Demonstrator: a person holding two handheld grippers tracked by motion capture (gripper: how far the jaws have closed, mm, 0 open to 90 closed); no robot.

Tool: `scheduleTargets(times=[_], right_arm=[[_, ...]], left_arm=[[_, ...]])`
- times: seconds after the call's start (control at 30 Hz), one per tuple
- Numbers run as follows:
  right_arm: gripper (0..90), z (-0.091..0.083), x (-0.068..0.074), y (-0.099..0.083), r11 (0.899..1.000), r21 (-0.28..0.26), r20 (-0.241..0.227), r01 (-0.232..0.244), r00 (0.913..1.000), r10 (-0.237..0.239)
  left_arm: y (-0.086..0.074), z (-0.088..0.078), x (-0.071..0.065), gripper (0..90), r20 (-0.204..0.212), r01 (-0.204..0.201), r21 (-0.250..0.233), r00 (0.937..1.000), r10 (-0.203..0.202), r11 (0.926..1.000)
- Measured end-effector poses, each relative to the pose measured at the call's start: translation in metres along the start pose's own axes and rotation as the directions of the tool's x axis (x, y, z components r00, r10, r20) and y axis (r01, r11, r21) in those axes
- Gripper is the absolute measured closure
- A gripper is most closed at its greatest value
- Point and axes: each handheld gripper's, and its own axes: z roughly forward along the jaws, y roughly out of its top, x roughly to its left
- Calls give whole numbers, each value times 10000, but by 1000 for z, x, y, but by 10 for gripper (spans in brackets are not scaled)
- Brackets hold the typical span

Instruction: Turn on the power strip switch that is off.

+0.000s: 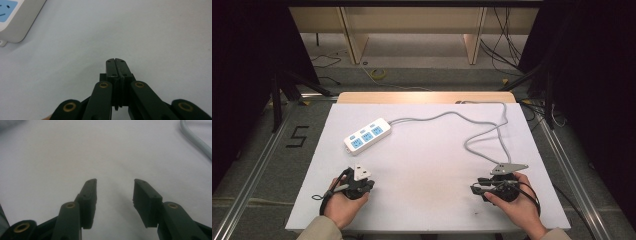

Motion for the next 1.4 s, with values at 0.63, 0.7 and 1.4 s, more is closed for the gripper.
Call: scheduleTargets(times=[0.63,0.7,1.4], right_arm=[[548,0,0,0,10000,-32,29,23,10000,-23],[548,0,0,0,10000,-21,27,24,10000,-24],[548,0,0,0,10000,-49,39,38,10000,-38]], left_arm=[[9,-2,9,897,-192,482,222,9987,-478,9986],[10,-2,10,897,-224,457,264,9987,-451,9986],[15,-5,23,897,-572,621,364,9966,-600,9974]])
